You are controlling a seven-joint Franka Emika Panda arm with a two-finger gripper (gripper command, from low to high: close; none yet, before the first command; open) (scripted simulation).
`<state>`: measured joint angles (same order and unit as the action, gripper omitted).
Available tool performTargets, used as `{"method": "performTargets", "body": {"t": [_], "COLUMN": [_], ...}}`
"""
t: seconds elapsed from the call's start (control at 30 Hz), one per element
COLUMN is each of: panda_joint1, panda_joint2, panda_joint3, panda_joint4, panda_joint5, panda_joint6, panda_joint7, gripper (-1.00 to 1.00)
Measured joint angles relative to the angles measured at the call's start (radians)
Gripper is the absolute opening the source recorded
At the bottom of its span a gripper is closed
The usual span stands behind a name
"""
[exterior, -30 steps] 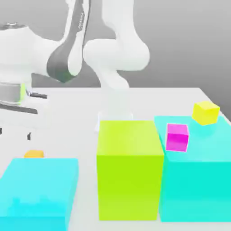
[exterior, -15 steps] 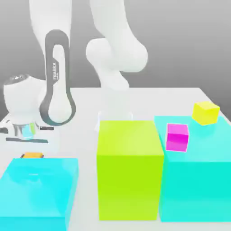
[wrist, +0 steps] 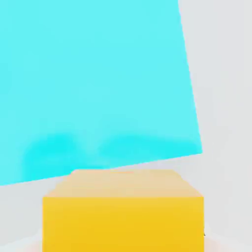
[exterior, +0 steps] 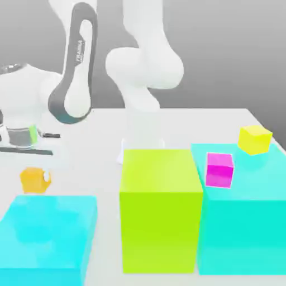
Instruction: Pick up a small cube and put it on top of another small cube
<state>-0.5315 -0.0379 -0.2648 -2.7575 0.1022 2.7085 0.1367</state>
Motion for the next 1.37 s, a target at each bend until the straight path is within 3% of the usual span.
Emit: {"method": "performTargets", "body": {"t": [0.67,0.97,1.07,1.17,1.2,1.37], "panda_joint1": [0.373,0.606,0.749,0.879,0.899,0.870], "panda_joint2": [-0.122,-0.061,-0.012,0.054,0.068,0.069], "panda_joint3": [0.283,0.546,0.628,0.617,0.597,0.597], "panda_joint4": [0.362,0.581,0.685,0.671,0.652,0.652], "panda_joint5": [0.333,0.123,-0.011,-0.094,-0.103,-0.103], "panda_joint6": [-0.495,-0.637,-0.684,-0.607,-0.574,-0.574], "panda_joint7": [0.415,0.640,0.741,0.791,0.797,0.797], "gripper": [-1.00,-1.00,-1.00,-1.00,1.00,1.00]}}
